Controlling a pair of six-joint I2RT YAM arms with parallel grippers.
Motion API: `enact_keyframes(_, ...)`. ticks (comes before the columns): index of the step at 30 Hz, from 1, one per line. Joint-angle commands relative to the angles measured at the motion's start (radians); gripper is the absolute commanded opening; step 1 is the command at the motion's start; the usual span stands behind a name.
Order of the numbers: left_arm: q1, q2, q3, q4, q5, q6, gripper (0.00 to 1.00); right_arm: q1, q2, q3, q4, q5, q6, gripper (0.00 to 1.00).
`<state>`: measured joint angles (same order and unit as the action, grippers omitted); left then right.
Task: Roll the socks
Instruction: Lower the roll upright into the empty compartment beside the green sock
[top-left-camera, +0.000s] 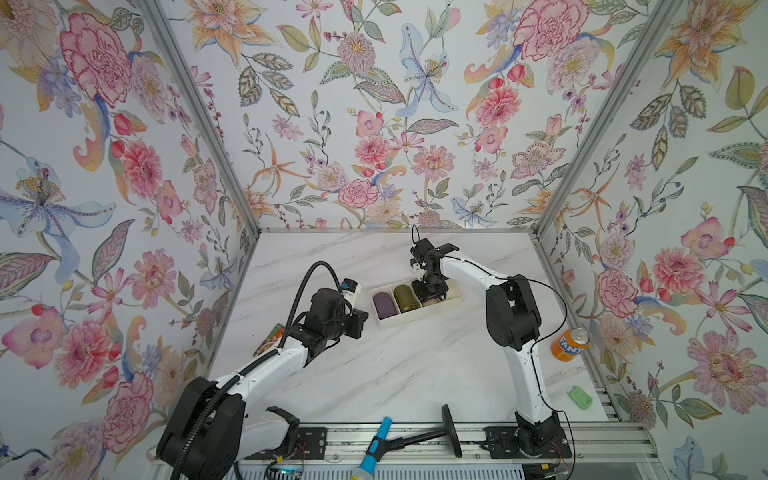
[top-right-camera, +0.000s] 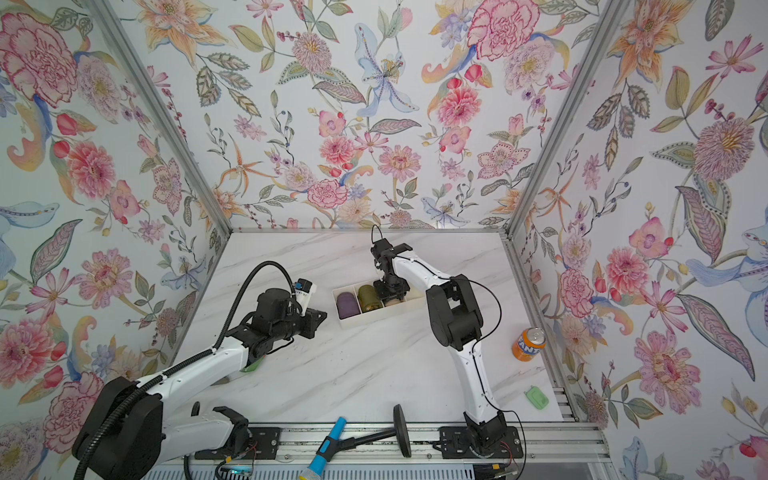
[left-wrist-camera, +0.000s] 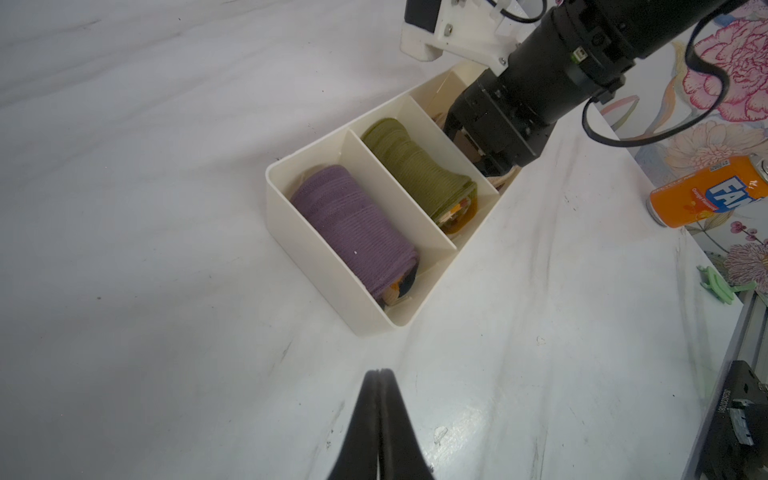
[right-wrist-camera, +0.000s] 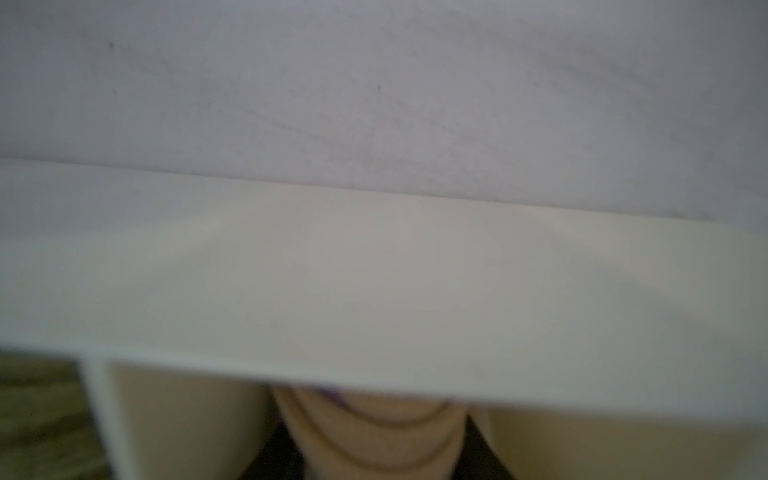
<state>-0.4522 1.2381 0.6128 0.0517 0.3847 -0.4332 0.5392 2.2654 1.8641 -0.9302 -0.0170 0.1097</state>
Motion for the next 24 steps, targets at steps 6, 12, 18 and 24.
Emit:
enact_keyframes(6, 0.010, -0.024, -0.015, -0.017, -0.017, 0.004, 0.11, 0.010, -0.054, -0.110, 0.070, 0.012, 0.033, 0.47)
enact_keyframes(12, 0.010, -0.029, -0.012, -0.027, -0.021, 0.006, 0.11, 0.011, -0.102, -0.137, 0.108, 0.012, 0.034, 0.51)
enact_keyframes(18, 0.010, -0.041, -0.012, -0.041, -0.030, 0.007, 0.12, 0.013, -0.140, -0.110, 0.112, 0.003, 0.033, 0.56)
enact_keyframes(24, 0.010, -0.049, -0.013, -0.047, -0.035, 0.010, 0.13, 0.011, -0.164, -0.112, 0.111, 0.013, 0.030, 0.58)
